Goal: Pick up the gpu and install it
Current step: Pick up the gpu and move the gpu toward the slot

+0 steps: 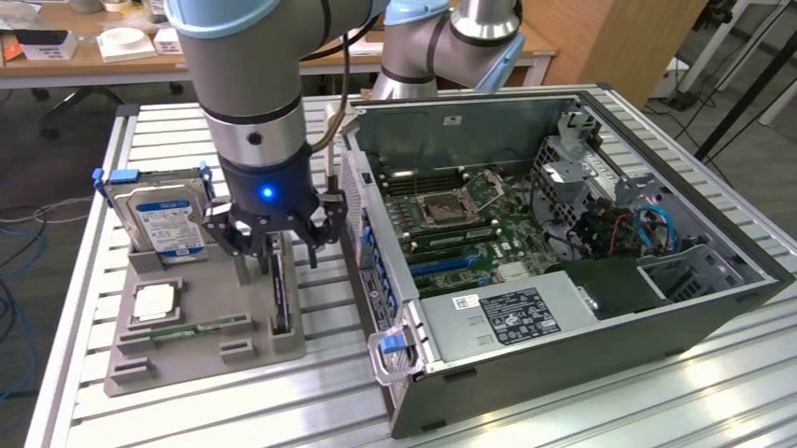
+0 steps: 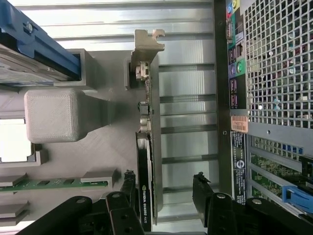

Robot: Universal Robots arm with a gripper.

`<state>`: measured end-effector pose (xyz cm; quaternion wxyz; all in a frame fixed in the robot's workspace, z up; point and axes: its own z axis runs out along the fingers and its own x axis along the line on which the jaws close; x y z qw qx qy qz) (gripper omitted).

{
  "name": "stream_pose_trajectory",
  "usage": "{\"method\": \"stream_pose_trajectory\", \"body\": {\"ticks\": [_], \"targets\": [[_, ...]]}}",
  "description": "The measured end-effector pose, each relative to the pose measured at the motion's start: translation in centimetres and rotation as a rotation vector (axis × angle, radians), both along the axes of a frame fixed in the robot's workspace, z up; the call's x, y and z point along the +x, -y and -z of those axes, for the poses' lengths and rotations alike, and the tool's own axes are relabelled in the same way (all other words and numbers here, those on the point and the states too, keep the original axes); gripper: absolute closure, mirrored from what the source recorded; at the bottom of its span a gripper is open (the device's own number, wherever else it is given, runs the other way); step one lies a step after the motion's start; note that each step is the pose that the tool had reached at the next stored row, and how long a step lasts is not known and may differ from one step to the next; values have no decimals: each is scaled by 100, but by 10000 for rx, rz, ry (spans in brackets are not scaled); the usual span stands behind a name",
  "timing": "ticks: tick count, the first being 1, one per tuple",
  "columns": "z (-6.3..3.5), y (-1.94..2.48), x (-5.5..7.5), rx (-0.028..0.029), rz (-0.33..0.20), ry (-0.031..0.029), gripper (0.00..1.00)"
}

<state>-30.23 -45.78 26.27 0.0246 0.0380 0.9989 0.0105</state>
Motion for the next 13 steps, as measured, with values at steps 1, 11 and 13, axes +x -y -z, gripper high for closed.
{"method": "stream_pose_trajectory", "body": {"ticks": [1, 11, 13], "targets": [[8, 0, -6, -2, 2, 9, 41], [101, -3, -118, -1, 2, 168, 41], [130, -5, -119, -2, 4, 187, 41]]}}
